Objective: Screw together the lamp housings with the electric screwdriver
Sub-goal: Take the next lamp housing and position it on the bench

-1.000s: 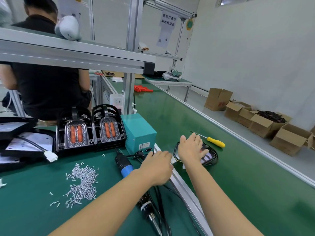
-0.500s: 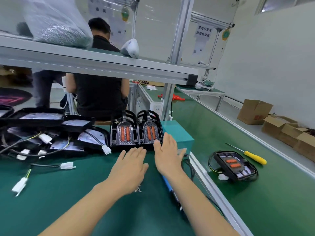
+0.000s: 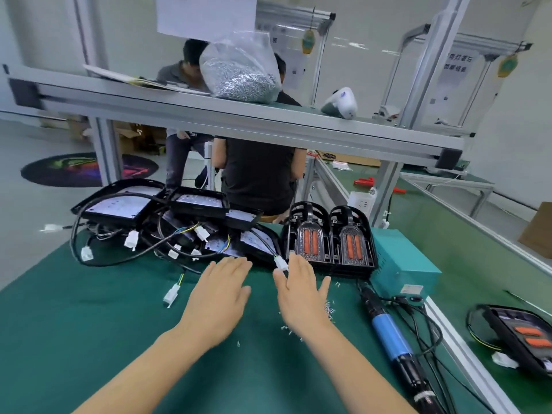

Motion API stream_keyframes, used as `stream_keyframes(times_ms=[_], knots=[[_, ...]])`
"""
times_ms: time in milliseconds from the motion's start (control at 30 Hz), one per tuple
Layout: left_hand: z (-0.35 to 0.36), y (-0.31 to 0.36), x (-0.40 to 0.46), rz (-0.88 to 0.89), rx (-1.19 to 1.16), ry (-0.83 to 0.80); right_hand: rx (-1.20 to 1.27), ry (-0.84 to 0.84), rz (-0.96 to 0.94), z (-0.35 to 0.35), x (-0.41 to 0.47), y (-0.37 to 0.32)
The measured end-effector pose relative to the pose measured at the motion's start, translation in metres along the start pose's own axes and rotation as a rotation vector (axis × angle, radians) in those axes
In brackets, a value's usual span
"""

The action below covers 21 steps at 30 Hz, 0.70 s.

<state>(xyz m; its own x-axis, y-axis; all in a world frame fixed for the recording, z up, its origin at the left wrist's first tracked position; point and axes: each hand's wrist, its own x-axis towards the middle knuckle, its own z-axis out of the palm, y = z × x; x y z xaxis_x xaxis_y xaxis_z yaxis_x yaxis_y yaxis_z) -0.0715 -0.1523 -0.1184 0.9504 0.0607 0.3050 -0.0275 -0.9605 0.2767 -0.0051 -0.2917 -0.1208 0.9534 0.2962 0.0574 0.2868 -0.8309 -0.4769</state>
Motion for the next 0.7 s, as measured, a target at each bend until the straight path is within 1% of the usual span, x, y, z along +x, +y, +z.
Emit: stream_keyframes(times_ms=[133, 200, 267, 300, 400, 533, 600, 700], knots=[[-0.018, -0.031, 0.011, 0.007, -0.052, 0.275, -0.002, -0.060, -0.048, 0.010, 0.007, -0.017], [-0.027, -0.048, 0.026, -0.008, 0.007, 0.398, -0.007, -0.088, -0.065, 0.012, 0.010, -0.025], [-0.036, -0.065, 0.045, -0.034, 0.125, 0.452, 0.013, -0.093, -0.078, 0.013, 0.013, -0.033], [-0.041, -0.073, 0.055, -0.057, 0.183, 0.434, 0.033, -0.090, -0.084, 0.012, 0.014, -0.036], [-0.048, -0.097, 0.082, -0.128, 0.334, 0.289, 0.077, -0.093, -0.105, 0.011, 0.015, -0.046], [-0.049, -0.113, 0.104, -0.142, 0.435, 0.170, 0.099, -0.057, -0.144, 0.012, 0.017, -0.052], [-0.050, -0.115, 0.107, -0.117, 0.460, 0.189, 0.109, -0.052, -0.163, 0.010, 0.017, -0.052], [-0.053, -0.115, 0.107, -0.097, 0.475, 0.271, 0.170, -0.058, -0.173, 0.006, 0.014, -0.049]])
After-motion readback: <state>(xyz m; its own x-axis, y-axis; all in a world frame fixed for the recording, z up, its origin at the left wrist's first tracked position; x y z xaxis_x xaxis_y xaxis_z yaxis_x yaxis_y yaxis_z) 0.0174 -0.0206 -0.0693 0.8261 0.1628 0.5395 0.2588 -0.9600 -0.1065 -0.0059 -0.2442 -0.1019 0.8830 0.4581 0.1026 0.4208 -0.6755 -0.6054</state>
